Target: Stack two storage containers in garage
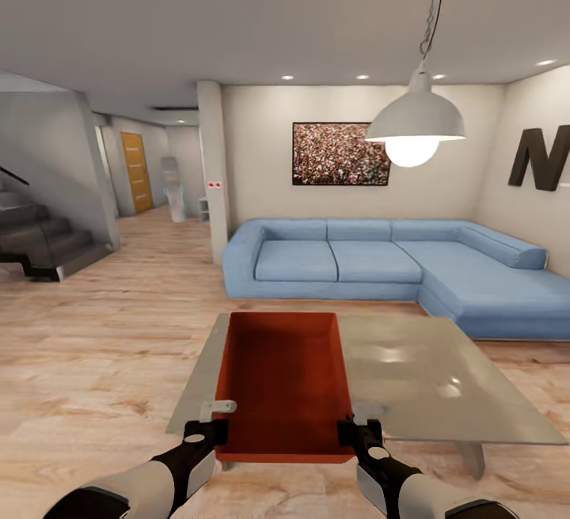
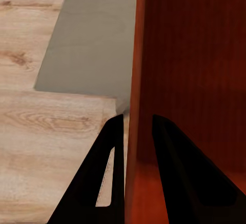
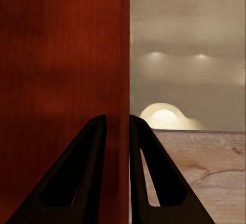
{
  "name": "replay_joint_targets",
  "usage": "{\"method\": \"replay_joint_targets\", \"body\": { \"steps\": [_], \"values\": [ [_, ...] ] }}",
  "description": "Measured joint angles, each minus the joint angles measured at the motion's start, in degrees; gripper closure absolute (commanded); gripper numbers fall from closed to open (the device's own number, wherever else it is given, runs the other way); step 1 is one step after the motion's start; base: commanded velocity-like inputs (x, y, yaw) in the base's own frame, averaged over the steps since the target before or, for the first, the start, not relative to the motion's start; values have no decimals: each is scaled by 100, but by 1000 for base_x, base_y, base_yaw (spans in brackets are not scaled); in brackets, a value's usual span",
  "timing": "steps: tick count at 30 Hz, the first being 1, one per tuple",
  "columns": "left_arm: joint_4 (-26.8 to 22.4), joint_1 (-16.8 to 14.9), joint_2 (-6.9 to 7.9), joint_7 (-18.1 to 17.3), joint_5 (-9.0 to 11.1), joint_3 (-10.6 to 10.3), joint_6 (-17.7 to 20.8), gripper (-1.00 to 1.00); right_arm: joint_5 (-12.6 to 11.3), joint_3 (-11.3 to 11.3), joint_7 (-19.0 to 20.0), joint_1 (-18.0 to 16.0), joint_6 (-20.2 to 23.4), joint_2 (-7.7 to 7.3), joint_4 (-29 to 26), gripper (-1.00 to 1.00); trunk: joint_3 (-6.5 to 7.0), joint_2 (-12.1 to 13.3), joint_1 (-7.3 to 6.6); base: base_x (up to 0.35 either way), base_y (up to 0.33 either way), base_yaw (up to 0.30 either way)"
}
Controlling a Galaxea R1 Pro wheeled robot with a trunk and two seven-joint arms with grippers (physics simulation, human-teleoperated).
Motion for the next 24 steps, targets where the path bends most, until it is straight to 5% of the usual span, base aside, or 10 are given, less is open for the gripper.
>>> {"method": "replay_joint_targets", "body": {
  "steps": [24],
  "values": [
    [1, 0, -1, 2, 7, -4, 0, 100, -51, 41, 10, -2, 1, -1, 2, 100, 0, 0, 0, 0, 0, 300]
  ]
}}
